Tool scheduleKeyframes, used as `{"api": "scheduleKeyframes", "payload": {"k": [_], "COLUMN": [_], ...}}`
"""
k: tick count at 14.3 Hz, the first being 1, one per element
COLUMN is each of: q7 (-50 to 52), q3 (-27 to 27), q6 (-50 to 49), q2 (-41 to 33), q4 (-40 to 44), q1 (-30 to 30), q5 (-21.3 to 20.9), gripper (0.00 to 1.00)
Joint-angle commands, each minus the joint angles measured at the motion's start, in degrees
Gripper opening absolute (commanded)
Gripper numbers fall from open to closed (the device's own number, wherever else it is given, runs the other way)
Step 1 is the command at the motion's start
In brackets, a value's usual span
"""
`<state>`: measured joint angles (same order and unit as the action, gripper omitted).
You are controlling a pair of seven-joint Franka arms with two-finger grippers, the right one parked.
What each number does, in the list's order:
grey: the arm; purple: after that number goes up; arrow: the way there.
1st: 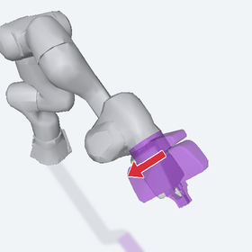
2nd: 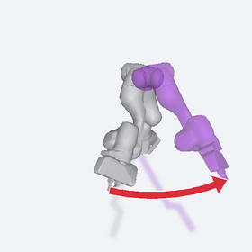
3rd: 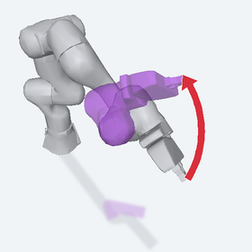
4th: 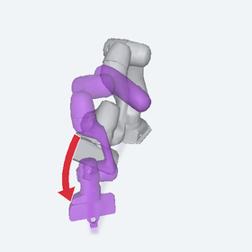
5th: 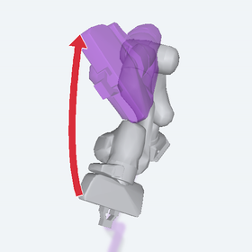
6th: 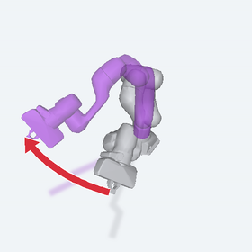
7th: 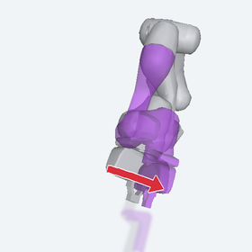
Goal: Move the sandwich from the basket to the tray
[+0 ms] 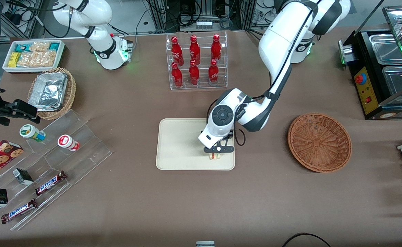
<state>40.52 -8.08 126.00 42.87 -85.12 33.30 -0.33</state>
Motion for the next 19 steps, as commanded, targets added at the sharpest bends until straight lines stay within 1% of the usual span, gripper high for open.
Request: {"api": "scheduleKeyframes", "payload": {"k": [1, 4, 7, 11, 14, 16, 17, 19], "q7": [0.9, 0.2, -0.7, -11.0, -22.3, -24.8, -25.8, -26.9], "q3": [0.9, 0.9, 1.6, 1.8, 1.8, 1.8, 1.8, 1.8], "q6": [-6.3, -14.5, -20.4, -28.9, -31.3, -31.4, -32.0, -34.6], "q2": [-5.3, -12.8, -19.1, -26.2, -30.9, -34.9, -36.8, -39.9], "q4": [0.4, 0.0, -0.5, -0.7, -3.3, -5.7, -6.5, -6.8], "q1": [-0.5, -4.8, -8.5, -16.4, -23.4, -25.6, -27.7, -28.6], "q5": [-1.4, -1.3, -1.5, -1.6, -1.5, -1.6, -1.5, -1.6], "gripper": [1.00, 1.00, 1.00, 1.00, 1.00, 1.00, 1.00, 1.00]}}
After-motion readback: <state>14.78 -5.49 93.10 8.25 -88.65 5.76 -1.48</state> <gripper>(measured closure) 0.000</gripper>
